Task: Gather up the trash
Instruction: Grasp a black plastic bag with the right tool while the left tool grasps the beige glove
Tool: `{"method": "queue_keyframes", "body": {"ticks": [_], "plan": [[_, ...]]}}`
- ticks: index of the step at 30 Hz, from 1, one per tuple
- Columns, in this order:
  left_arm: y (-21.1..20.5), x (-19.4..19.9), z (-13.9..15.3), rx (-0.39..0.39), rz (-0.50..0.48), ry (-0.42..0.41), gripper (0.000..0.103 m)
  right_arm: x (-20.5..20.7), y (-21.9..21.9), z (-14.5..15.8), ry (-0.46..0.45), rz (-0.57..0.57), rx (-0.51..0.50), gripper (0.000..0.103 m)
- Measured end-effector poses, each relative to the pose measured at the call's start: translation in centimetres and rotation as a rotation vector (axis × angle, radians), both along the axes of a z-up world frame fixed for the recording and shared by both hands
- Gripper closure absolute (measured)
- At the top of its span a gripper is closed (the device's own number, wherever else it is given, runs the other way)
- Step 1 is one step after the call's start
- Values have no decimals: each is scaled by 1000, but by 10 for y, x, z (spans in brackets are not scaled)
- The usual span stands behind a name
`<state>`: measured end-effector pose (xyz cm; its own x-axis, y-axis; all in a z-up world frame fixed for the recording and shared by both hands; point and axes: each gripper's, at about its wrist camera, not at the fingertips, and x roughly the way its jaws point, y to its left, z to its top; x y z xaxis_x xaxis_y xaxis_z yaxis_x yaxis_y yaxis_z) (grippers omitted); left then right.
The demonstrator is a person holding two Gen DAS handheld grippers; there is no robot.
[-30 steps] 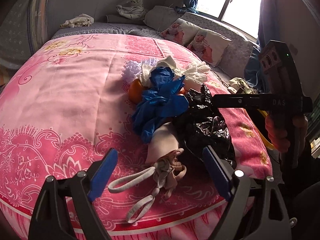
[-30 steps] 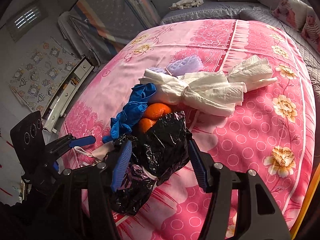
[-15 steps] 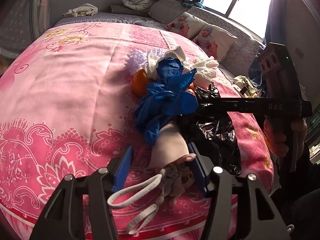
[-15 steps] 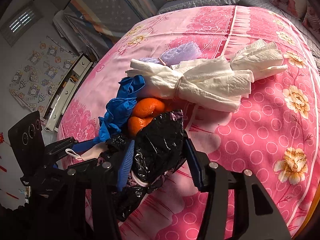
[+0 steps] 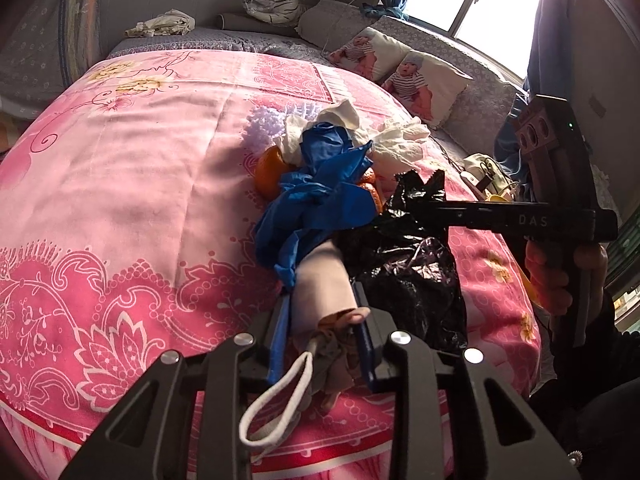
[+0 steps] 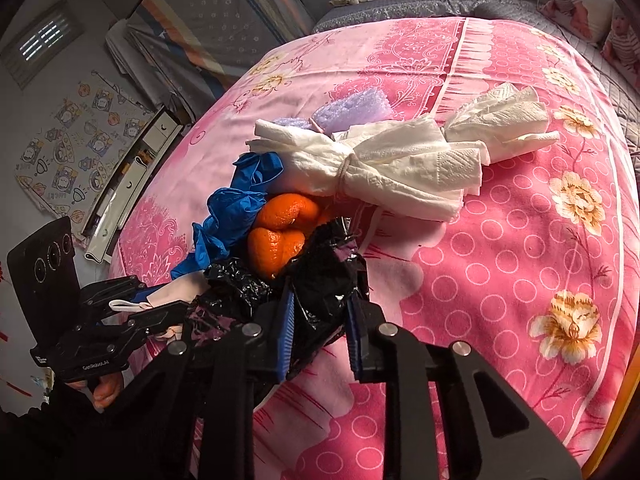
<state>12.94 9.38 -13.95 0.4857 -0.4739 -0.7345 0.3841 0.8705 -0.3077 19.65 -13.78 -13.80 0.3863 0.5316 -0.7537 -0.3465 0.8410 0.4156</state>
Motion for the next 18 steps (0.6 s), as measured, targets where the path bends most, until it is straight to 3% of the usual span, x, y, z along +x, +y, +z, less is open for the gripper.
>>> {"method": "queue_keyframes", "body": {"ticks": [18], "plan": [[14,-12,26,-42,39,-46,76,-23,-40,29,-82,-80,27,86]]}}
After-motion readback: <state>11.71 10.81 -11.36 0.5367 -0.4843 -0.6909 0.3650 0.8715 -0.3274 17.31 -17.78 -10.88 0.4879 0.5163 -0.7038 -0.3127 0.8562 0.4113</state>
